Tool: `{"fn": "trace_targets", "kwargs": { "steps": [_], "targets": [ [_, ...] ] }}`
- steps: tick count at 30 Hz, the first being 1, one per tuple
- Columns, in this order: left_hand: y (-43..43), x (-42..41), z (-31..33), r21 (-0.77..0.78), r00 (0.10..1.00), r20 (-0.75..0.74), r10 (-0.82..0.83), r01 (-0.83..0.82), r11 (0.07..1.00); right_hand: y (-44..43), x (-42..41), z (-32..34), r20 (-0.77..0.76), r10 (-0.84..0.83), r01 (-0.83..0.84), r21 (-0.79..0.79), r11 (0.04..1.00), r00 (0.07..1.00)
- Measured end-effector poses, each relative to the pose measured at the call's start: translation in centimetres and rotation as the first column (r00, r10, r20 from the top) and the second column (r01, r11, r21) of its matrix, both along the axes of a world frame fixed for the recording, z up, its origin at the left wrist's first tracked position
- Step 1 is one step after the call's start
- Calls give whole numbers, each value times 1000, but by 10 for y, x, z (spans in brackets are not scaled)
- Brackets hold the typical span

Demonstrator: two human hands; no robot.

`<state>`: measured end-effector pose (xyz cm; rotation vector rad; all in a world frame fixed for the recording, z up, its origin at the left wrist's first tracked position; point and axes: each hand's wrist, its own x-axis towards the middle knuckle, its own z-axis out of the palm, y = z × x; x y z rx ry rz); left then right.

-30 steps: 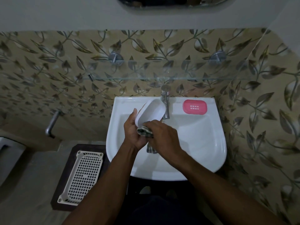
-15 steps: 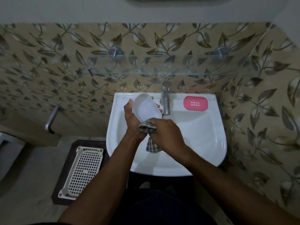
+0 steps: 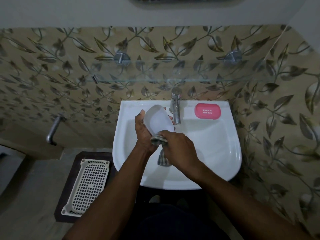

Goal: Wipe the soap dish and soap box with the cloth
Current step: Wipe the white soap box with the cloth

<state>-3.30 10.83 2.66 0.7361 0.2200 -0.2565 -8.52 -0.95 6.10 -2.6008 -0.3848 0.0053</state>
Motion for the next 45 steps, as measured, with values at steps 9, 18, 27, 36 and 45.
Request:
{"fn": "trace_targets", "kwargs": {
  "steps": [9,18,27,36,45],
  "targets": [
    [-8,-3,3,-71,1000,-4,8,-9,997,35,21,34,-355,-157,340,541,769,922],
    [7,-4,-2,26,998,-23,56,-55,998,9,12,13,-232,-7,24,71,997,973],
    [-2,-4,3,-52,999,1,-47,47,998,23,25,41,-379,-155,344,505,792,912],
    [29,2,7,107,982,-108,-152,164,981,-30,44,30,-682,290,503,706,498,671],
    [31,5,17,191,990,-137,-45,71,979,-38,55,19,-479,-371,604,666,438,796]
  ]
}}
